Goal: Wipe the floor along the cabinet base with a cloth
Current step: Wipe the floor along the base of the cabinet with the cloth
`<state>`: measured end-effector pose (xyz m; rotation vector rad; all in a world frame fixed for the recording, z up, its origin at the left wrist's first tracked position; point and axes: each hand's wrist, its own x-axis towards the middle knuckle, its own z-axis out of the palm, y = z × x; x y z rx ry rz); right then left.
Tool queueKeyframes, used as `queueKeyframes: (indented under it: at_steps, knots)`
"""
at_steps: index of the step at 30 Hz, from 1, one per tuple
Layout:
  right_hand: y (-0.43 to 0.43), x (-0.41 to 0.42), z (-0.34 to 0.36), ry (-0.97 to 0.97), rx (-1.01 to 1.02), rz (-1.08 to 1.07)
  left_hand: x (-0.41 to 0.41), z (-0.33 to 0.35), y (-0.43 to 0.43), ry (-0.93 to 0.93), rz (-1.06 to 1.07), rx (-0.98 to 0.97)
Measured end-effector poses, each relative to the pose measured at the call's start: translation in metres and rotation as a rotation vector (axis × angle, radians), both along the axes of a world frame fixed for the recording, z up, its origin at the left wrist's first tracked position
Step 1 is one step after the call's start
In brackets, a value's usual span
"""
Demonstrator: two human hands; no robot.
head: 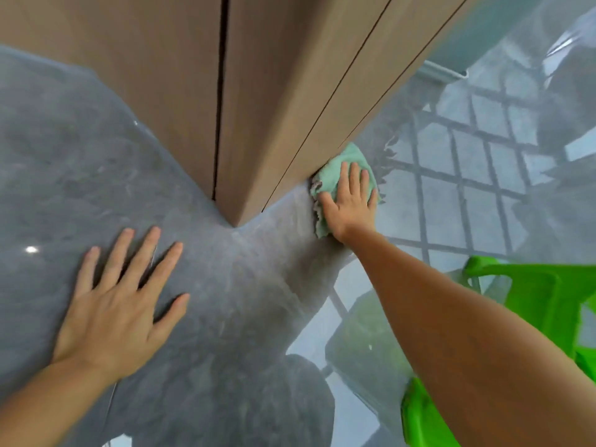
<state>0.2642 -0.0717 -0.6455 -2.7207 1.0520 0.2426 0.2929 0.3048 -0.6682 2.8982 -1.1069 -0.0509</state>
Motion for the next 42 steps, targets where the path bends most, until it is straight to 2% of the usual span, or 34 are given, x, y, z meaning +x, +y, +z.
queueKeyframes:
  at_steps: [3,5,9,12,14,18,20,23,26,31,35,38,40,42]
  knots:
    - [0.024,0.008,0.005,-0.024,0.018,-0.132,-0.001,0.004,0.000,-0.012,0.010,-0.045]
    - [0.084,0.002,0.000,-0.051,0.042,-0.169,0.000,0.004,0.000,-0.004,0.012,-0.047]
    - [0.197,-0.046,0.004,-0.051,0.162,0.109,-0.001,0.012,-0.001,0.046,0.031,0.020]
    - [0.170,-0.059,0.009,0.027,0.155,0.339,-0.002,0.014,-0.001,0.069,0.021,0.035]
    - [0.120,-0.056,0.008,0.046,0.071,0.368,0.001,0.011,-0.001,0.074,0.021,0.028]
    - [-0.002,-0.012,0.013,0.164,0.103,-0.127,-0.001,0.001,-0.001,0.023,0.022,-0.019]
    - [-0.024,0.010,0.019,0.218,0.124,-0.183,-0.001,-0.002,0.000,0.003,0.018,-0.039]
    - [0.010,0.014,0.021,0.200,0.092,-0.134,-0.002,0.002,-0.001,0.017,0.026,-0.055]
    - [0.078,-0.013,0.018,0.194,0.085,0.034,-0.003,0.007,-0.003,0.043,0.046,-0.060]
    - [0.184,-0.052,0.024,0.199,0.263,0.278,-0.002,0.015,-0.002,0.092,0.042,-0.011]
    - [0.182,-0.050,0.041,0.206,0.313,0.312,-0.003,0.021,-0.001,0.117,0.026,0.024]
    - [0.153,-0.039,0.062,0.116,0.382,0.293,0.004,0.025,0.008,0.159,-0.027,0.053]
    - [0.148,-0.030,0.062,-0.035,0.225,0.260,0.016,0.025,0.024,0.174,0.021,0.085]
    - [0.166,-0.022,0.054,-0.137,0.102,0.137,0.035,0.026,0.047,0.194,0.250,0.070]
